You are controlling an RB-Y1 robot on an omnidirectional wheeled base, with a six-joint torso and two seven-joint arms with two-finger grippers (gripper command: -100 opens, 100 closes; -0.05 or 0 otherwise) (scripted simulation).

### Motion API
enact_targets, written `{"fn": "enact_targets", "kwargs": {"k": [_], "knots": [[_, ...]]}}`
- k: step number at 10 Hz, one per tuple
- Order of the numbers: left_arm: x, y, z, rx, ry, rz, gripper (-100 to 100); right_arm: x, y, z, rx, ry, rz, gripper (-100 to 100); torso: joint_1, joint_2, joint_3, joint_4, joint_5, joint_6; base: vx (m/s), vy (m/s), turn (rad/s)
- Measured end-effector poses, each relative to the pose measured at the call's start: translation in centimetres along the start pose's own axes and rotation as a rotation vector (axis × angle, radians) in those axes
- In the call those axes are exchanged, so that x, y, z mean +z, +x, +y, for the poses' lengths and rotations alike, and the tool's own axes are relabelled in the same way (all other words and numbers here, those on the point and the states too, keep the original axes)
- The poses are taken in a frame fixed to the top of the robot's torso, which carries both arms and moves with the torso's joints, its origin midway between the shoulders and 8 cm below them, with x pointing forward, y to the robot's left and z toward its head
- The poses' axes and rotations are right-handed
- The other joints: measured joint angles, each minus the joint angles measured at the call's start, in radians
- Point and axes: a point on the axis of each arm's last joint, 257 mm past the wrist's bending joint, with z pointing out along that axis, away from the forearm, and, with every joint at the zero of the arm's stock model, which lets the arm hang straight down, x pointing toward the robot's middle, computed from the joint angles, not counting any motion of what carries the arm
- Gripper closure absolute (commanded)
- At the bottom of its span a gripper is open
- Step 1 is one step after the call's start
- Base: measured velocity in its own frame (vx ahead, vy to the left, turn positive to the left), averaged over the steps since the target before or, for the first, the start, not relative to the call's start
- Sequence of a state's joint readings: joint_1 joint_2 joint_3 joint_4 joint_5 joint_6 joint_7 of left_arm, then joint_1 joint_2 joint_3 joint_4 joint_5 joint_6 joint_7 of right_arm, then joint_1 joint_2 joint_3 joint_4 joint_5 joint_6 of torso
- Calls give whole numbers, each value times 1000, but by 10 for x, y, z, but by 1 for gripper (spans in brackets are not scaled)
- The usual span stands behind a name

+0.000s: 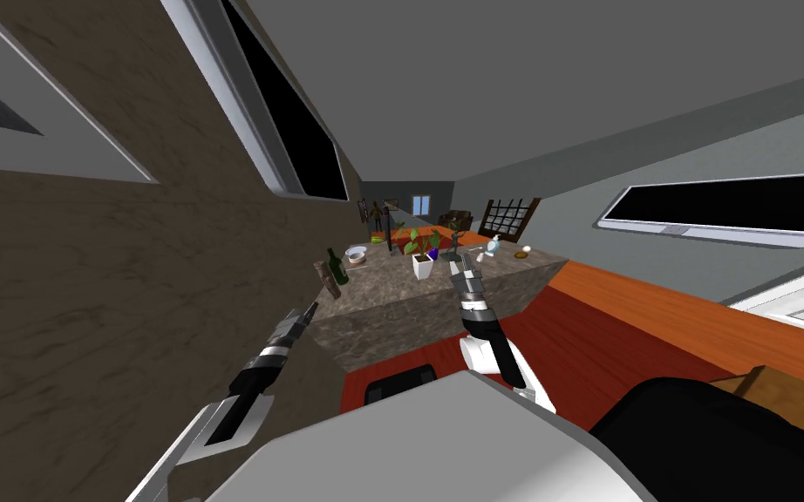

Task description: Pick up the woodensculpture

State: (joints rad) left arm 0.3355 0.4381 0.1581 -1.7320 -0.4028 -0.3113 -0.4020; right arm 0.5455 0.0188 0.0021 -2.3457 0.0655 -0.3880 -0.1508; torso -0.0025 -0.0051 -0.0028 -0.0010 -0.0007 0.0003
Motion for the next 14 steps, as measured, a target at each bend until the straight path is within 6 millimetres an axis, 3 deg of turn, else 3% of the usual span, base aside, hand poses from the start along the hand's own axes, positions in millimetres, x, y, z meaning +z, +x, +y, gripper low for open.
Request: {"fn": "enact_targets", "kwargs": {"k": [3, 5, 8, 9, 10, 13, 14], "knots": [[-1, 10, 24, 34, -47, 31, -100, 0, 0, 0, 0, 0, 0, 0, 2, 1, 0, 0, 0, 0, 71, -11, -87], [-2, 13, 47, 68, -83, 53, -100, 0, 0, 0, 0, 0, 0, 0, 0, -6, -3, -1, 0, 0, 213, -17, -198], [1, 12, 62, 96, -114, 62, -100, 0, 0, 0, 0, 0, 0, 0, 5, -10, -6, -2, 1, 0, 175, 42, -66], [1, 11, 62, 97, -114, 61, 0, 0, 0, 0, 0, 0, 0, 0, 3, -2, -2, -1, 1, -1, -1, -4, 11], [1, 11, 62, 96, -114, 61, -100, 0, 0, 0, 0, 0, 0, 0, 1, 3, 1, 0, 0, -1, -73, -26, -345], [-18, 14, 97, 89, -169, 71, -100, 0, 0, 0, 0, 0, 0, 0, 0, 9, 5, 2, 0, -1, -63, -26, -284], [-26, 8, 117, 96, -193, 69, -100, 0, 0, 0, 0, 0, 0, 0, -1, 10, 6, 2, 0, 0, -76, -33, -336]]}}
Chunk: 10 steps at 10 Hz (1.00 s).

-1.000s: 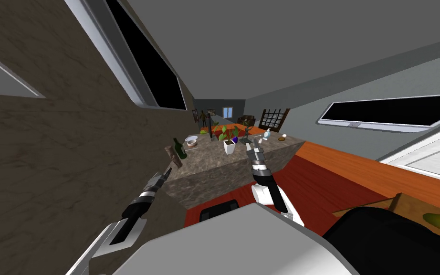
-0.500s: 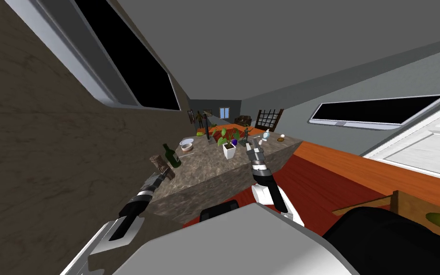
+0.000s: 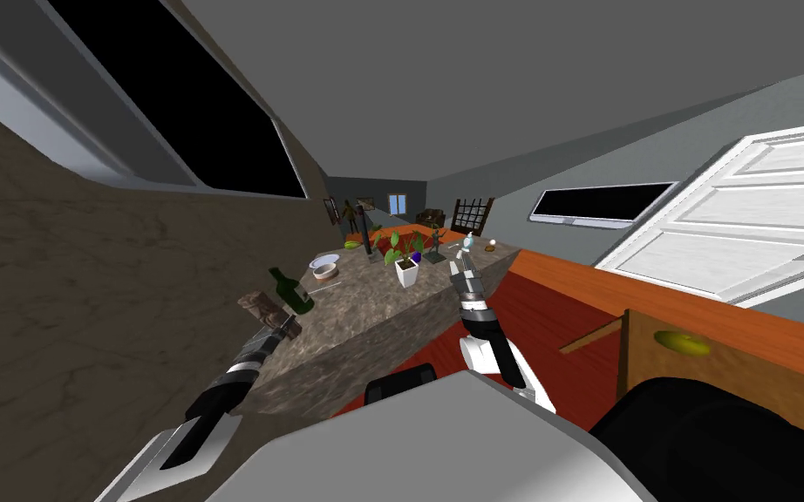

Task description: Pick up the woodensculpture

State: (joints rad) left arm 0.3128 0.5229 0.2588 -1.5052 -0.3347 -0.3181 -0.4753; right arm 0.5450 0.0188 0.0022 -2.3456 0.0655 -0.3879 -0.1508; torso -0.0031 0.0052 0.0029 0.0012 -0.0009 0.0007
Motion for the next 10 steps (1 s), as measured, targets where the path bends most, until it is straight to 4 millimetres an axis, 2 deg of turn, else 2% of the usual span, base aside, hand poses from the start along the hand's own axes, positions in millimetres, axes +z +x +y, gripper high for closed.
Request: {"fn": "enact_targets", "kwargs": {"k": [1, 2, 4, 8, 9, 10], "knots": [[-6, 3, 19, -8, -26, 5, -100, 0, 0, 0, 0, 0, 0, 0, 0, 1, 0, 0, 0, -1, -87, -41, -355], [-16, -4, 44, -1, -57, 5, -100, 0, 0, 0, 0, 0, 0, 0, 0, 2, 1, 0, 0, -1, -72, -39, -364], [-32, 7, 72, -23, -109, 16, -100, 0, 0, 0, 0, 0, 0, 0, 1, -1, 0, 0, 0, -2, -46, -37, -209], [-74, -6, 156, -26, -238, -1, -100, 0, 0, 0, 0, 0, 0, 0, -1, 1, 1, 1, 0, -1, -80, -62, -378], [-89, -10, 184, -20, -281, -11, -100, 0, 0, 0, 0, 0, 0, 0, -1, 1, 1, 0, 0, -1, -60, -64, -346], [-102, -14, 200, -25, -315, -17, -100, 0, 0, 0, 0, 0, 0, 0, -1, 1, 1, 0, 0, -1, -82, -69, -435]]}}
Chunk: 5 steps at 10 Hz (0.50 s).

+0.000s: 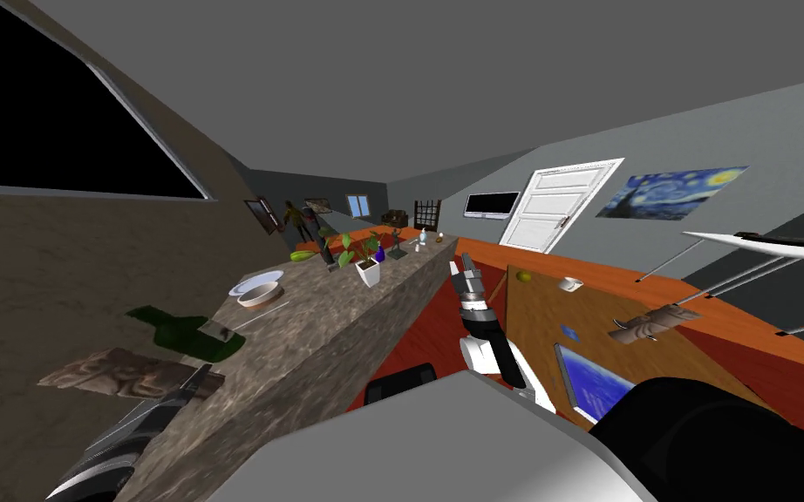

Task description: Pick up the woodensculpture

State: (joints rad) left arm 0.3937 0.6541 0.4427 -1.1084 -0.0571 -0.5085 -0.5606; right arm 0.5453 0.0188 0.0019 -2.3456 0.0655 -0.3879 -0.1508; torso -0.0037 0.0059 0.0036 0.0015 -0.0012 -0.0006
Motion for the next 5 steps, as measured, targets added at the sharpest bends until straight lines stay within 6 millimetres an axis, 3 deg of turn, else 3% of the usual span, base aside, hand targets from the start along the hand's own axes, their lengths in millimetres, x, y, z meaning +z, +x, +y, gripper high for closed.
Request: {"fn": "enact_targets", "kwargs": {"k": [2, 3, 4, 5], "knots": [[-25, -9, 52, 2, -90, -14, -100, 0, 0, 0, 0, 0, 0, 0, 1, 1, 0, 0, 0, 0, -60, -70, -355], [-38, -18, 70, 8, -129, -33, -100, 0, 0, 0, 0, 0, 0, 0, -1, 0, 0, 0, 0, 0, -44, -71, -400], [-40, -27, 86, 8, -156, -51, -100, 0, 0, 0, 0, 0, 0, 0, 0, -1, 0, 0, 0, 0, -21, -26, -83], [-45, -31, 97, -1, -175, -58, -100, 0, 0, 0, 0, 0, 0, 0, 3, -2, -1, 0, 1, -2, -36, -78, -326]]}}
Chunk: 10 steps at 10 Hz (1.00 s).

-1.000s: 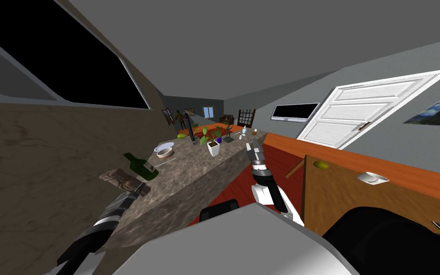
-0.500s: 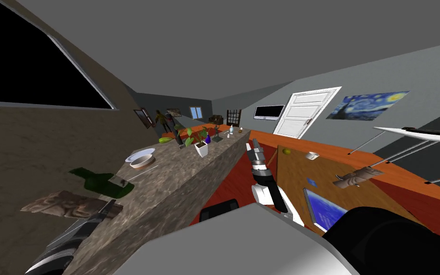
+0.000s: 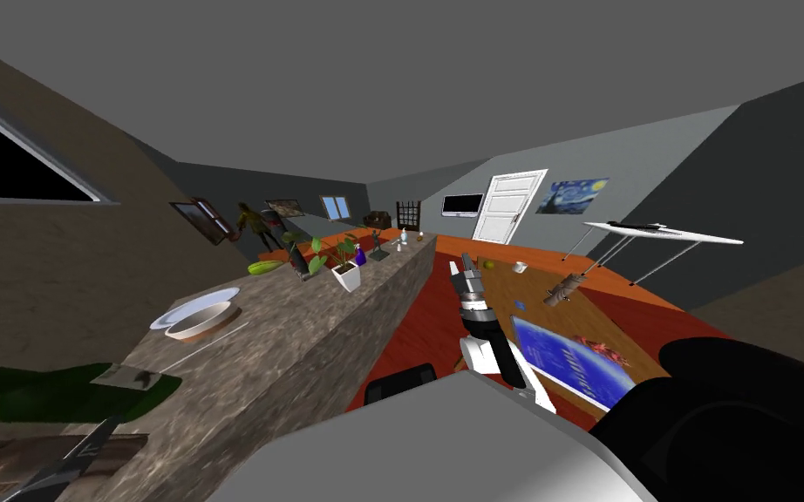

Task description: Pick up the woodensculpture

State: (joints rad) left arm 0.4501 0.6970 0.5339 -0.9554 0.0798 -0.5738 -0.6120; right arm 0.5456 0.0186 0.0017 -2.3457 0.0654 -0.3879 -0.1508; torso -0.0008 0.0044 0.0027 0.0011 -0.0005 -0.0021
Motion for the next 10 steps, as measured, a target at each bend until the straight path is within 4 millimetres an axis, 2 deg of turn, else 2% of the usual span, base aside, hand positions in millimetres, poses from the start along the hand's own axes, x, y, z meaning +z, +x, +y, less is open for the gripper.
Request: {"fn": "enact_targets", "kwargs": {"k": [2, 3, 4, 5, 9, 10], "knots": [[-12, -25, 42, 2, -71, -37, -100, 0, 0, 0, 0, 0, 0, 0, -2, 1, 1, 0, -1, 1, -52, -83, -399], [-17, -44, 67, 13, -109, -65, -100, 0, 0, 0, 0, 0, 0, 0, -3, 2, 1, 1, -1, 2, -48, -69, -315], [-31, -47, 87, 9, -148, -83, -100, 0, 0, 0, 0, 0, 0, 0, -2, 1, 1, 1, -1, 1, -18, -19, -38], [-33, -47, 88, 10, -150, -86, 100, 0, 0, 0, 0, 0, 0, 0, 0, 0, 0, 0, -1, 1, -4, -3, 17], [-33, -46, 88, 11, -151, -83, 100, 0, 0, 0, 0, 0, 0, 0, 0, -1, 0, 1, -2, 0, 0, -1, -3], [-33, -46, 88, 10, -151, -82, 0, 0, 0, 0, 0, 0, 0, 0, 0, 0, 0, 1, -2, 0, 0, 0, 0]]}}
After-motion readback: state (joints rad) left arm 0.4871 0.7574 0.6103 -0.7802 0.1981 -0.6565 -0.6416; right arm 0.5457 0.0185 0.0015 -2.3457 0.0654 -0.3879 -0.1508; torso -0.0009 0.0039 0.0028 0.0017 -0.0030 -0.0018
